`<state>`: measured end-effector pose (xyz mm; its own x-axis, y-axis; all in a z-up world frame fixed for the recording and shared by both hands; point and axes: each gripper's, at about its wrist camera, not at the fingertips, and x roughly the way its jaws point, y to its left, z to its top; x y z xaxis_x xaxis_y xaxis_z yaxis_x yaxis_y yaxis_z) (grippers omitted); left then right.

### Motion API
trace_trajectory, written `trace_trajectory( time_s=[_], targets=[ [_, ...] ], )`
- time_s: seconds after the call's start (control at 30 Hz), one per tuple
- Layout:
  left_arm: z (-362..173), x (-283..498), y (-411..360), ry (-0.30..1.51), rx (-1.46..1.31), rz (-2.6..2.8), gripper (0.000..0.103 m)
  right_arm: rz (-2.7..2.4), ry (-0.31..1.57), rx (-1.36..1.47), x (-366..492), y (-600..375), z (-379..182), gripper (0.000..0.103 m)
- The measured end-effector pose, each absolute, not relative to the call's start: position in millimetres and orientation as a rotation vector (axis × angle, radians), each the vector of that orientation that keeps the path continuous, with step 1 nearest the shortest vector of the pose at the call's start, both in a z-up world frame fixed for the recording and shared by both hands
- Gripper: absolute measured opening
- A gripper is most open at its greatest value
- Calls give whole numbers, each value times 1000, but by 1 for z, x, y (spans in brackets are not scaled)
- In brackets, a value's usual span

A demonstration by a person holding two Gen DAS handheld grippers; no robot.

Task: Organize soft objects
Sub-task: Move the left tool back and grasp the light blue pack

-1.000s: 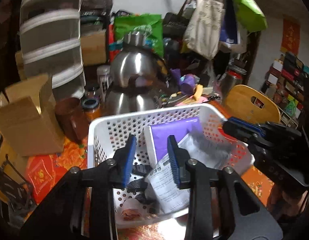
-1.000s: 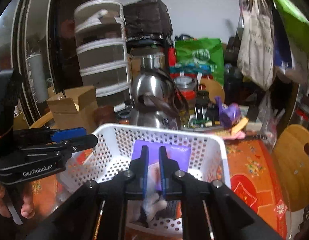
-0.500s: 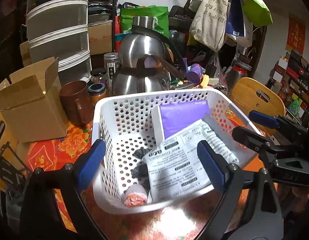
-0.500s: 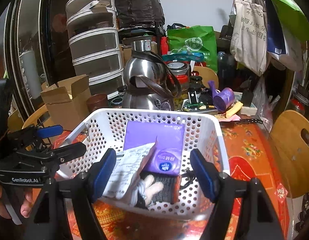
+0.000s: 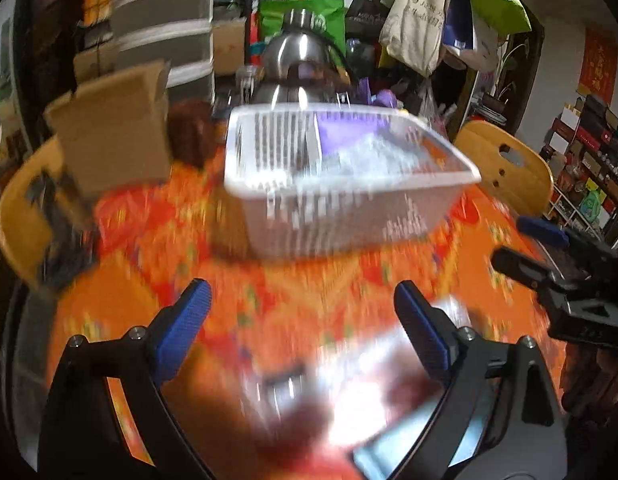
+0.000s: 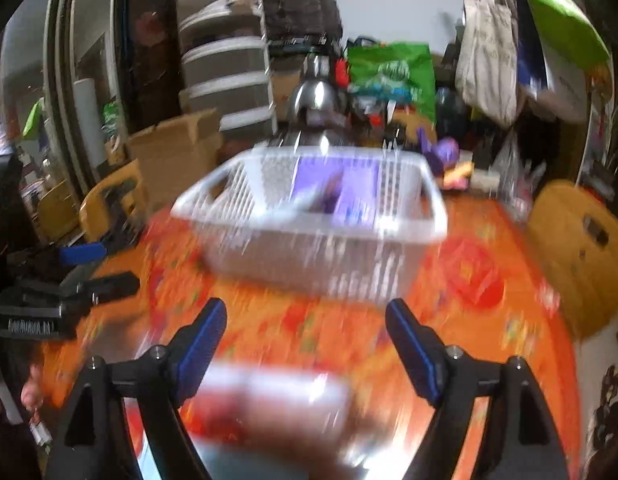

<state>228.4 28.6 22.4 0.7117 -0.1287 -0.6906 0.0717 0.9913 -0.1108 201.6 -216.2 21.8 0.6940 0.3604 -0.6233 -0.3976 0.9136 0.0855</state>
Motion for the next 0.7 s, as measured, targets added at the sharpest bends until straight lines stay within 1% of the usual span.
trace_trajectory(
  time_s=[0.13, 0.23, 0.4, 0.53, 0.6, 0.7],
  targets=[
    [-16, 167, 34, 814, -160, -119, 91, 439, 756, -15, 136, -237, -27, 82],
    [-40, 131, 29, 831, -175, -113, 92, 423, 795, 7, 110, -248, -53, 82],
    [-74, 101, 10, 868, -200, -151, 91, 396, 797, 45, 83, -262, -69, 82],
    [-87, 91, -7, 885, -195, -178, 92, 424, 791, 23, 76, -255, -74, 81],
    [-90, 86, -13, 872, -198, -189, 92, 455, 799, 14, 77, -248, -77, 77],
    [-91, 83, -13, 862, -209, -199, 91, 496, 794, 25, 77, -244, -77, 66]
  ],
)
